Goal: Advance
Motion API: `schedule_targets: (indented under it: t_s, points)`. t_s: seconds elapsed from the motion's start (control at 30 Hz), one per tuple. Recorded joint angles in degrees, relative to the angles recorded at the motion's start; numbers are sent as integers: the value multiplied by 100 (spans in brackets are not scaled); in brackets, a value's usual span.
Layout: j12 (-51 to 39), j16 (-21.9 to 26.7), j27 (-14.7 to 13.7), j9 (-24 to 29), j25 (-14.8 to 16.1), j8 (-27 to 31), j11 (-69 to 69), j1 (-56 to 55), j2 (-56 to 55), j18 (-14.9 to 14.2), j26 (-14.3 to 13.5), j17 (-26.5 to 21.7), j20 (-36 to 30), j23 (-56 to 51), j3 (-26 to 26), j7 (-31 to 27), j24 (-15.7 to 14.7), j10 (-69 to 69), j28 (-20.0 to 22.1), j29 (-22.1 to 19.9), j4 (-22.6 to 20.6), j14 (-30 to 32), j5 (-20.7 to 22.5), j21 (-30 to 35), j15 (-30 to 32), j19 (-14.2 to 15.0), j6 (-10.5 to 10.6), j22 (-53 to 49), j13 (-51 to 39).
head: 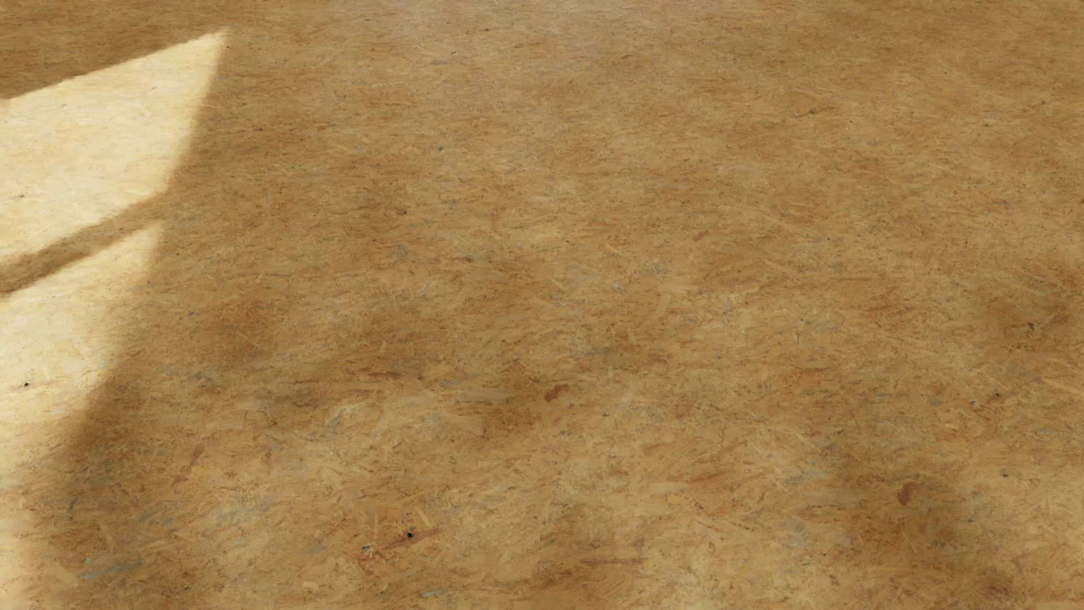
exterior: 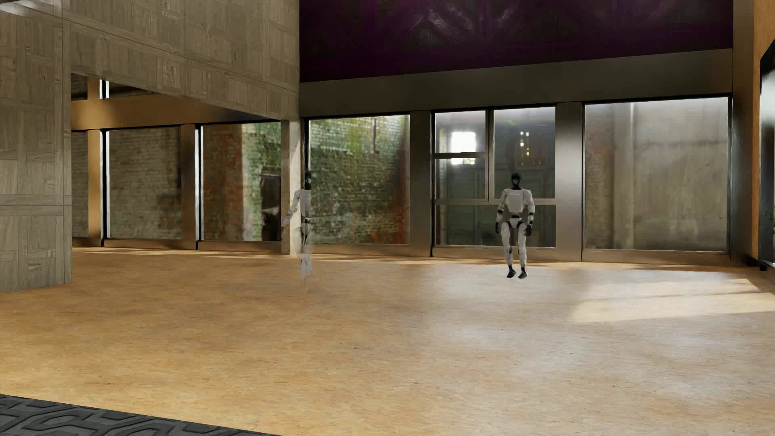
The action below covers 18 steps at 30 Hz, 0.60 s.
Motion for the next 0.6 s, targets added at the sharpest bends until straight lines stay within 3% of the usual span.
schedule_targets:
  t_s: [0.17,0.3,0.4,0.47,0.6]
  points:
    - [131,40,0,8,0,0,619,-38,-399,0,0,-66,-152,-190,-91,0,0,-14,0,0,-123,47,-22,-196,-96,0,-7,269,196]
    - [179,61,0,287,0,0,3068,165,-1708,0,0,-113,-225,-128,-335,0,0,132,0,0,-184,-26,-102,-319,1045,0,8,290,296]
    - [134,136,0,452,0,0,4456,355,-2837,0,0,-70,-118,-36,-667,0,0,170,0,0,-185,-154,-194,-375,843,0,-35,204,528]
    - [32,154,0,509,0,0,3704,480,-3132,0,0,-34,-4,149,-846,0,0,171,0,0,-111,-168,-209,-293,707,0,9,178,759]
    - [-98,224,0,501,0,0,911,749,-3066,0,0,62,209,706,-878,0,0,159,0,0,-71,-158,-206,307,724,0,12,-194,1078]
